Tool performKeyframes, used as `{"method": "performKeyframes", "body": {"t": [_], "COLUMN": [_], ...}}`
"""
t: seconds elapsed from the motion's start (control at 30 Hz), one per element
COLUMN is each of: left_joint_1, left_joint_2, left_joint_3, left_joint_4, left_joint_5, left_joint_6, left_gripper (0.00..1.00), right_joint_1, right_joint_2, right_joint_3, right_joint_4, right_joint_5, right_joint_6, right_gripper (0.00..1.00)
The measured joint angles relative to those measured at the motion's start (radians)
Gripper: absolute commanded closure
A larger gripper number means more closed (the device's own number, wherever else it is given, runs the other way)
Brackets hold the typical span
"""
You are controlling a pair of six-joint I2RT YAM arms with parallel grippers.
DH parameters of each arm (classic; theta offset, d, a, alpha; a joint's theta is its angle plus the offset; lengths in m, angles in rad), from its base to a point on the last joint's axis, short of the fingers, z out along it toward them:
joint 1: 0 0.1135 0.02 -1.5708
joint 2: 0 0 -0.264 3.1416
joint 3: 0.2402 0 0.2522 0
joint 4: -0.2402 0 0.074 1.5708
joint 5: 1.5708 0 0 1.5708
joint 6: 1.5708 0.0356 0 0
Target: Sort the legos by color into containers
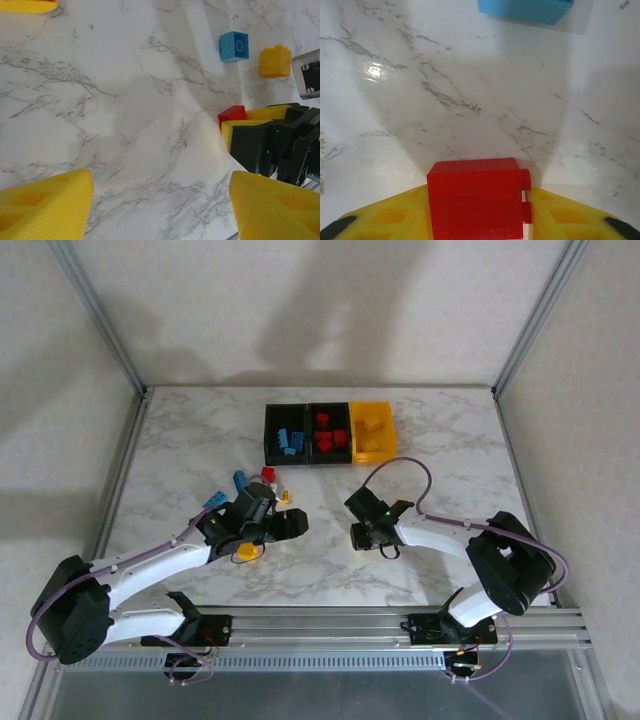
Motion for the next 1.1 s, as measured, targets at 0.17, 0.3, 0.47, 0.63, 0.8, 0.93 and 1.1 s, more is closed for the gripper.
{"method": "performKeyframes", "body": {"t": [0.17,0.3,0.47,0.63,0.8,0.93,1.1], "left_joint_1": [0.000,0.000,0.014,0.071,0.113,0.125,0.161], "left_joint_2": [-0.018,-0.035,-0.035,-0.021,0.024,0.045,0.072], "left_joint_3": [0.000,0.000,0.027,0.081,0.136,0.167,0.209], "left_joint_4": [0.002,0.009,0.009,0.017,0.018,0.018,0.019], "left_joint_5": [-0.023,-0.052,-0.086,-0.101,-0.105,-0.106,-0.112], "left_joint_6": [-0.008,-0.023,-0.034,-0.049,-0.053,-0.053,-0.052], "left_gripper": [0.28,0.28,0.28,0.28,0.28,0.28,0.28], "right_joint_1": [0.014,0.014,-0.020,-0.087,-0.148,-0.185,-0.219], "right_joint_2": [-0.011,-0.027,-0.011,0.111,0.275,0.378,0.483], "right_joint_3": [0.046,0.148,0.314,0.509,0.692,0.808,0.936], "right_joint_4": [-0.030,-0.078,-0.103,-0.103,-0.103,-0.105,-0.106], "right_joint_5": [-0.011,-0.011,-0.014,-0.015,-0.011,-0.012,-0.016], "right_joint_6": [-0.001,-0.003,-0.031,-0.075,-0.108,-0.118,-0.129], "right_gripper": [0.58,0.57,0.57,0.57,0.56,0.57,0.56]}}
